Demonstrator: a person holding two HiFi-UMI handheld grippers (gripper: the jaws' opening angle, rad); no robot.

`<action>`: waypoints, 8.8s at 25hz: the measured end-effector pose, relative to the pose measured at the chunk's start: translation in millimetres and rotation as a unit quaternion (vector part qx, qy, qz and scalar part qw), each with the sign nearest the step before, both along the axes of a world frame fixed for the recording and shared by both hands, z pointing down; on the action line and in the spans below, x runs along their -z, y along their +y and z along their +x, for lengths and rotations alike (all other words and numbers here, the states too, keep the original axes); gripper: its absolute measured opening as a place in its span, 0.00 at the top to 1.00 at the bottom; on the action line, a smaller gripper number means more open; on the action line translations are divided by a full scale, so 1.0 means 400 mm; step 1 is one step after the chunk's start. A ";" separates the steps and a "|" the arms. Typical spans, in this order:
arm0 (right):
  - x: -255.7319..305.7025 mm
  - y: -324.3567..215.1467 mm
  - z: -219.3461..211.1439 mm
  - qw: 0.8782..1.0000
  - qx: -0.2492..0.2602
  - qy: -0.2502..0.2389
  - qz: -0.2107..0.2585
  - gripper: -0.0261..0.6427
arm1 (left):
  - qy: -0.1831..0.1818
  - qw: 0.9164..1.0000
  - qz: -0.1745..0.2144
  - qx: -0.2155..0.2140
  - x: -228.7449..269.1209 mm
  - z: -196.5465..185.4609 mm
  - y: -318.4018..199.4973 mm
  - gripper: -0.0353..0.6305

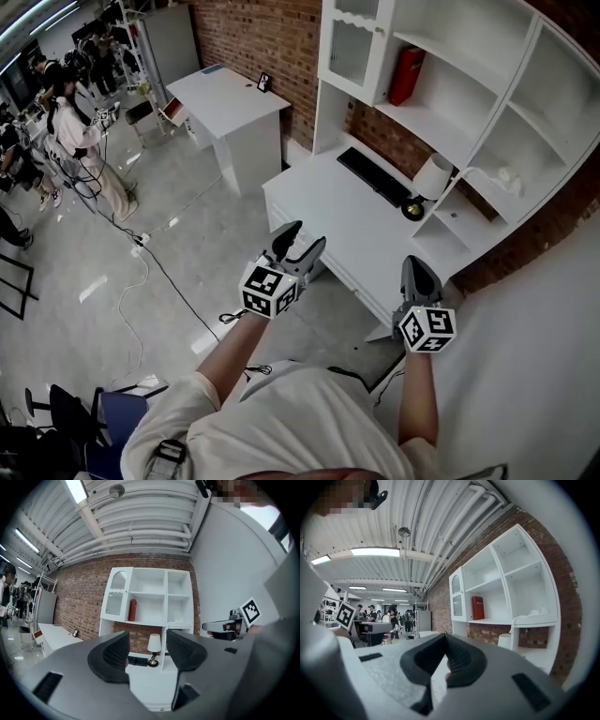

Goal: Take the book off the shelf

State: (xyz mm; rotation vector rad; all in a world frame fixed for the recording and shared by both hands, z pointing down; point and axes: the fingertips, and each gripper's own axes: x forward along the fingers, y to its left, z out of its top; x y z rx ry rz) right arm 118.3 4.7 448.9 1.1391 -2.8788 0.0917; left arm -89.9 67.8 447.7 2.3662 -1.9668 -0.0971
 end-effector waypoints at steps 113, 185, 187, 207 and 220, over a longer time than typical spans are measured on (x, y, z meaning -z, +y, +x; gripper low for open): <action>0.008 -0.955 -0.060 0.983 -0.182 0.026 0.009 0.96 | -0.044 0.998 -0.019 -0.046 0.180 -0.057 -1.611 0.55; -0.034 -0.893 -0.104 0.963 -0.265 0.043 0.000 0.96 | -0.051 0.993 0.026 -0.108 0.198 -0.082 -1.531 0.73; -0.031 -0.888 -0.118 0.963 -0.267 0.046 0.003 0.96 | -0.044 0.992 0.032 -0.113 0.200 -0.096 -1.502 0.73; -0.038 -0.853 -0.183 0.969 -0.238 0.064 0.012 0.96 | -0.043 0.992 0.046 -0.114 0.115 -0.192 -1.246 0.72; -0.041 -0.855 -0.151 0.983 -0.178 0.046 0.009 0.96 | -0.029 0.997 0.015 -0.066 0.023 -0.191 -1.132 0.72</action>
